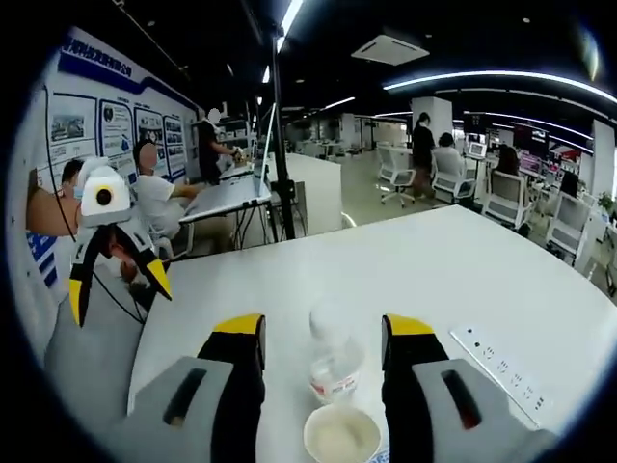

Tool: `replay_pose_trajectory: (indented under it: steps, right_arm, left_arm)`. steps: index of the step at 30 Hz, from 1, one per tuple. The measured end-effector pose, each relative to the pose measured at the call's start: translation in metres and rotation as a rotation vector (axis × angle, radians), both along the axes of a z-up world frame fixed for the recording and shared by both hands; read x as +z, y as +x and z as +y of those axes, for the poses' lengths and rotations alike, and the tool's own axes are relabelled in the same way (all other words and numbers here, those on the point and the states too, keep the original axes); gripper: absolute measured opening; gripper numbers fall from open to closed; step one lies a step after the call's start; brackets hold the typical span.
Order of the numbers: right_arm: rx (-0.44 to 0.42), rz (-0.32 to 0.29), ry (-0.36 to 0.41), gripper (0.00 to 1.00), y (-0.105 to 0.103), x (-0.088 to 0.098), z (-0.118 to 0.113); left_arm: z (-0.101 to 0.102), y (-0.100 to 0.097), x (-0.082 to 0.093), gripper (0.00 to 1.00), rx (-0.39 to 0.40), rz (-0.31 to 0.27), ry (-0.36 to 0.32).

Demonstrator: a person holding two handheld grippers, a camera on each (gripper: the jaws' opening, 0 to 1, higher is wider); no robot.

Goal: Arrange the tabletop items into an orderly group along one side of the table until the central work area is clear of visible clutter.

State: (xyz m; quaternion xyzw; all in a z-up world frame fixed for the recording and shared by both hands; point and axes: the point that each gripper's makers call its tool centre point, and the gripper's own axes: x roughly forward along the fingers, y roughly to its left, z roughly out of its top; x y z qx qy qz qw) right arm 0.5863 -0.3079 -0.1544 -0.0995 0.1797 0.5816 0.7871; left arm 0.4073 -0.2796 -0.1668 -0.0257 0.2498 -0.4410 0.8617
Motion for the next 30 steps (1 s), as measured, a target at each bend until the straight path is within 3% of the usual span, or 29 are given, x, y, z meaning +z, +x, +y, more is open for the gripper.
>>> replay_pose_trajectory:
  steps: [15,30]
  right_arm:
    - [0.099,0.015,0.042,0.37,0.005,-0.014,0.023]
    - [0.147,0.017,0.065,0.26,0.005,-0.023,0.023]
  left_arm:
    - [0.004,0.003,-0.006,0.75,0.041,0.027,0.007]
    - [0.002,0.006,-0.011,0.75,0.076,0.050,0.013]
